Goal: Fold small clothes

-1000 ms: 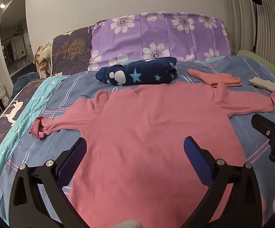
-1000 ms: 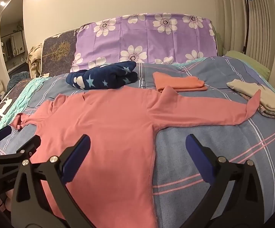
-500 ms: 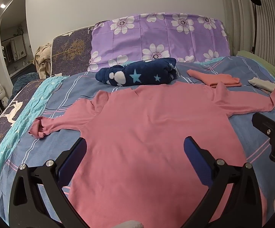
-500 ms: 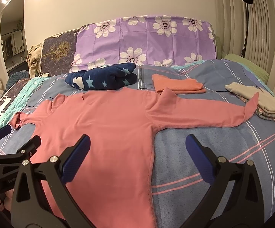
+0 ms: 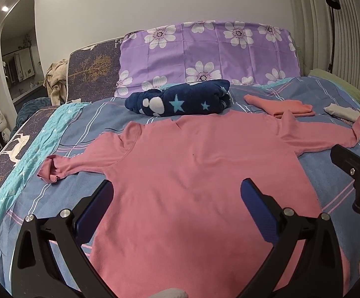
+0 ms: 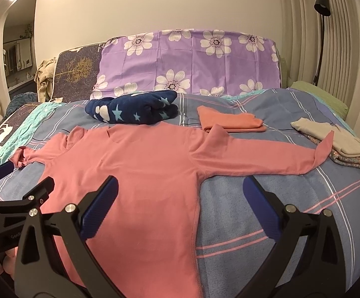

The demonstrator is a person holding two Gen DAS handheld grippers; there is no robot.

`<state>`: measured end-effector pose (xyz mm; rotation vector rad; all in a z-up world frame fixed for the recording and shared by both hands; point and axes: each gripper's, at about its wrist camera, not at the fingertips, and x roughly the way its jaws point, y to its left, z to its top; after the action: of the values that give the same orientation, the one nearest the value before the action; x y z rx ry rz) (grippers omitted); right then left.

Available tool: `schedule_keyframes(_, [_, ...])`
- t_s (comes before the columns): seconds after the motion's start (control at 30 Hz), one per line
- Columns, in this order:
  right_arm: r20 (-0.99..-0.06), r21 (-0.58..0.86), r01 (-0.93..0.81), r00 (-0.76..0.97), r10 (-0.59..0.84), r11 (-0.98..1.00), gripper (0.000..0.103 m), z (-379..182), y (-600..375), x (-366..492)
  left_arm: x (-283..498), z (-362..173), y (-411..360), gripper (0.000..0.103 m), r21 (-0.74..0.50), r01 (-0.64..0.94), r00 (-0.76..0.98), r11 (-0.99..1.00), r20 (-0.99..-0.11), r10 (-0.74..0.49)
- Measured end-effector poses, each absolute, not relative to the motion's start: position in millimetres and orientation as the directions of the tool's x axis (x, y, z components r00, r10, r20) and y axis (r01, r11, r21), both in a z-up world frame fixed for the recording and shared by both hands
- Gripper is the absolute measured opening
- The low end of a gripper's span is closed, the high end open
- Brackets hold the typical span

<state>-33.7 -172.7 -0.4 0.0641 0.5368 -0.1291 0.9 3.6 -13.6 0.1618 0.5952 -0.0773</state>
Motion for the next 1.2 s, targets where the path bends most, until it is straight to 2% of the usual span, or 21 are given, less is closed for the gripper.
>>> schedule_keyframes(0.13, [-0.514, 0.024, 0.142, 0.851, -0.110, 0.989, 0.101, -1.2, -173.1, -34.1, -1.5, -15.6, 10.2, 0.102, 0.085, 0.131, 0.843, 0.988, -0.535, -0.065])
schedule_keyframes(0.27, [-0.519, 0.025, 0.144, 0.848, -0.111, 0.989, 0.101, -2.1, -173.2, -34.0, 1.8, -20.0, 19.0, 0.102, 0.024, 0.137, 0.832, 0.990, -0.545, -0.102])
schedule_keyframes(1.0, [-0.519, 0.026, 0.154, 0.847, -0.118, 0.988, 0.101, -3.7, -175.9, -34.5, 11.2, -34.9, 19.9, 0.100, 0.069, 0.144, 0.782, 0.987, -0.619, -0.071])
schedule_keyframes(1.2, [-0.536, 0.026, 0.147, 0.837, -0.111, 0.989, 0.101, -7.6, -174.1, -32.1, 10.2, -35.4, 20.3, 0.099, 0.074, 0.144, 0.785, 0.987, -0.615, -0.068])
